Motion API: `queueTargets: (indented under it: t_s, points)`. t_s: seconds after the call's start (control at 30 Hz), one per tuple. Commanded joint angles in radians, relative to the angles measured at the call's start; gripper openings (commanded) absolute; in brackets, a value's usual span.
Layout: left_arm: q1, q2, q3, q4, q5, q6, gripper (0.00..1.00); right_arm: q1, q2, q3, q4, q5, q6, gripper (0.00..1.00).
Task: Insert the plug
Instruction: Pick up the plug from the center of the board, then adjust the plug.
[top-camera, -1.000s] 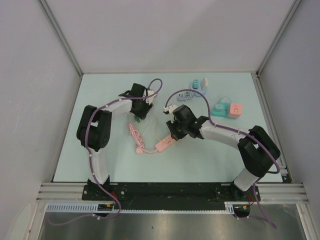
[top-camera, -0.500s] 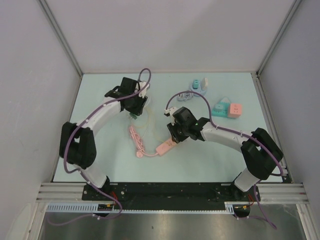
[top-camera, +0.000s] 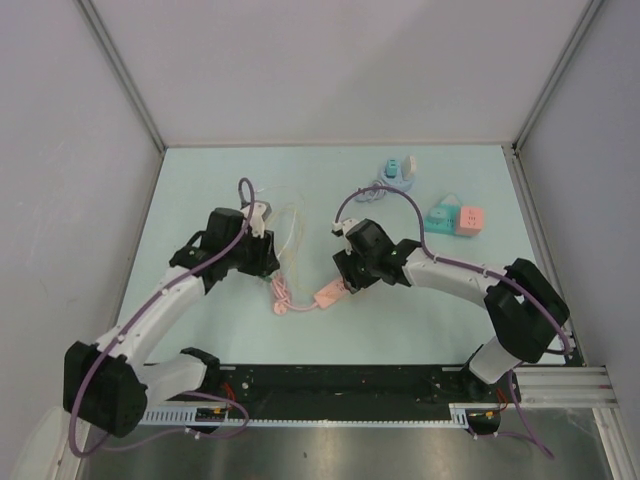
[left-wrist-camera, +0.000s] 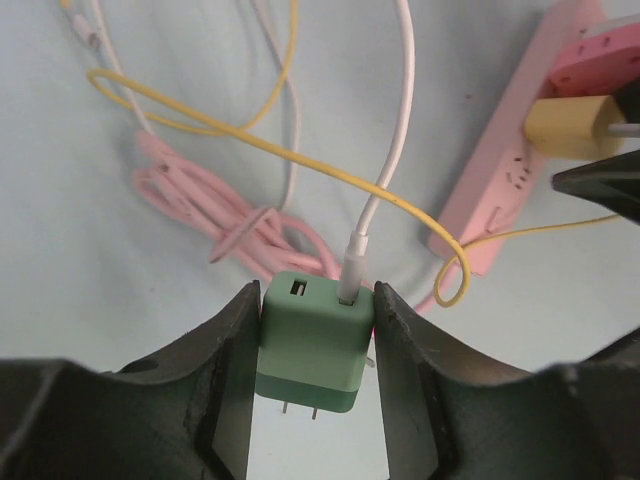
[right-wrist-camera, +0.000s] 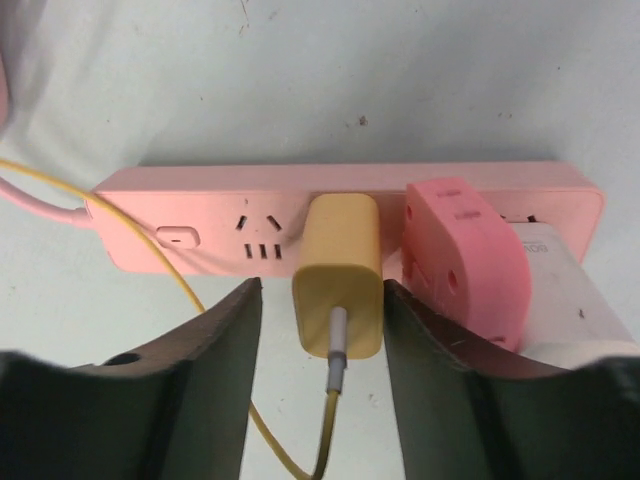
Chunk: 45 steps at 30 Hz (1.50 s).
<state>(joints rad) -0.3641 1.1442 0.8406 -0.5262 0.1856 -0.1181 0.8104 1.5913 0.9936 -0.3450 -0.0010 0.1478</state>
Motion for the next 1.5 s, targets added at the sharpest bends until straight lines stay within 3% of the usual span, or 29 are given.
queueTargets:
  t_s: [0.0, 0.2, 0.43, 0.8, 0.9, 1.03, 1.47]
  points:
    - [-0.056, -0.101, -0.066, 0.152, 0.089, -0.136, 0.11, 0.003, -0.086, -0.003, -0.012, 0.015, 0.032, 0.58]
    - [-0.261, -0.055, -0.092, 0.253, -0.027, -0.155, 0.11, 0.009, -0.191, -0.001, -0.026, 0.012, 0.055, 0.64]
    - [-0.397, -0.038, -0.087, 0.354, -0.124, -0.123, 0.11, 0.009, -0.341, -0.003, -0.037, 0.019, 0.088, 0.64]
    - [-0.596, -0.031, -0.032, 0.307, -0.382, 0.067, 0.10, 0.007, -0.498, -0.003, 0.075, -0.136, 0.210, 0.64]
    - [-0.607, -0.073, -0.017, 0.282, -0.423, 0.103, 0.10, 0.003, -0.487, -0.003, 0.063, -0.129, 0.223, 0.63]
    - [-0.608, -0.168, -0.067, 0.350, -0.367, 0.115, 0.10, -0.014, -0.462, -0.003, 0.052, -0.090, 0.288, 0.61]
    - [-0.613, -0.167, -0.146, 0.522, -0.298, 0.057, 0.10, -0.051, -0.452, -0.168, 0.423, -0.160, 0.544, 0.54]
